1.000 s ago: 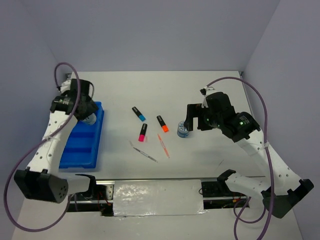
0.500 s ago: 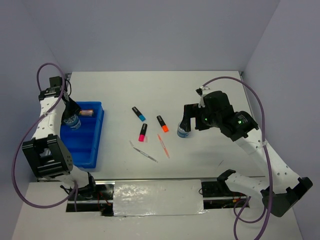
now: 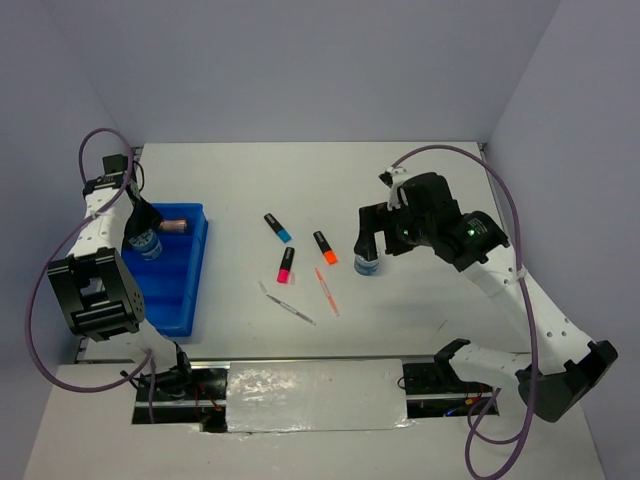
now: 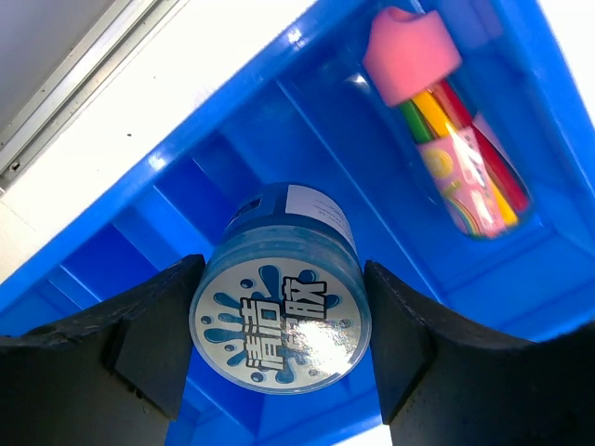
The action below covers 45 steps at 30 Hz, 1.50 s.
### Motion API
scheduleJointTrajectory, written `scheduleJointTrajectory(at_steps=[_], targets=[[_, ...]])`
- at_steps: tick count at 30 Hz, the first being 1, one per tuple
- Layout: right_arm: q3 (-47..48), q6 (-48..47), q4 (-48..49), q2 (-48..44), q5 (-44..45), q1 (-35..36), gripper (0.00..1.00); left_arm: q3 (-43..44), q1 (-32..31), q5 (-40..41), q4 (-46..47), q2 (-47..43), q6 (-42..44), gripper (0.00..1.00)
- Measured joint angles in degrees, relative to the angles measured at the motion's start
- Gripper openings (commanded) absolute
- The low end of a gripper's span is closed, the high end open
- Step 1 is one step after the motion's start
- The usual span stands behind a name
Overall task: Sort the stationery into containers
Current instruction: Place the stationery in the storage box, then pick up the stationery from the center of the board.
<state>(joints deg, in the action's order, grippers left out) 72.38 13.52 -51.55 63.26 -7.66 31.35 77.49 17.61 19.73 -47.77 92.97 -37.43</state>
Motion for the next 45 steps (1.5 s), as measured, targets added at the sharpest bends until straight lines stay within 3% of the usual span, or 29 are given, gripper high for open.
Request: scheduleJointTrajectory(at_steps=[4, 6, 7, 10, 11, 13, 16, 27, 31, 36, 41, 45], targets=[[2.4, -1.9, -0.2, 1.8, -0.1, 0.0, 1.00, 0.0, 0.7, 0.5, 0.6, 1.6, 0.0, 0.09], [3.6, -2.6, -0.3, 2.6, -0.1, 0.0, 1.00, -0.2, 1.2, 0.6, 1.1, 1.7, 0.0, 0.20], [4.1, -2.8, -0.3, 3.0, -0.2, 0.0, 1.00, -0.4, 1.4, 0.6, 1.7, 1.7, 0.1, 0.31], [4.8, -3.1, -0.3, 4.1, -0.9, 0.0, 1.00, -1.8, 1.8, 0.6, 3.5, 1.7, 0.4, 0.49], [4.9, -3.2, -0.3, 4.5, -1.2, 0.0, 1.00, -2.3, 1.9, 0.6, 3.7, 1.7, 0.8, 0.63], [4.9, -3.3, -0.3, 5.1, -1.4, 0.0, 1.00, -3.1, 2.1, 0.5, 4.2, 1.7, 1.2, 0.80], [4.9, -3.4, -0.3, 5.7, -1.6, 0.0, 1.00, -3.5, 2.2, 0.6, 4.9, 1.7, 1.4, 0.99], [2.1, 0.0, 0.5, 6.3, 4.4, -0.2, 1.00, -1.4, 1.4, -1.0, 4.1, 0.0, 2.8, 0.99], [1.8, 4.7, 0.4, 4.3, 10.3, -2.9, 1.00, 5.2, -9.0, 1.1, 2.2, -2.1, 4.3, 0.99], [-1.2, 11.5, 0.3, -6.4, 19.3, -8.9, 1.00, 17.2, -37.2, -2.2, 6.2, -0.1, 5.6, 0.99], [-0.2, 17.0, -3.7, -17.6, 27.1, -9.8, 1.00, 31.2, -58.8, -4.2, 11.3, 15.0, 8.9, 0.99], [3.3, 18.2, -8.0, -21.8, 30.3, -9.9, 1.00, 34.5, -66.6, -6.6, 14.2, 25.7, 11.9, 0.99]])
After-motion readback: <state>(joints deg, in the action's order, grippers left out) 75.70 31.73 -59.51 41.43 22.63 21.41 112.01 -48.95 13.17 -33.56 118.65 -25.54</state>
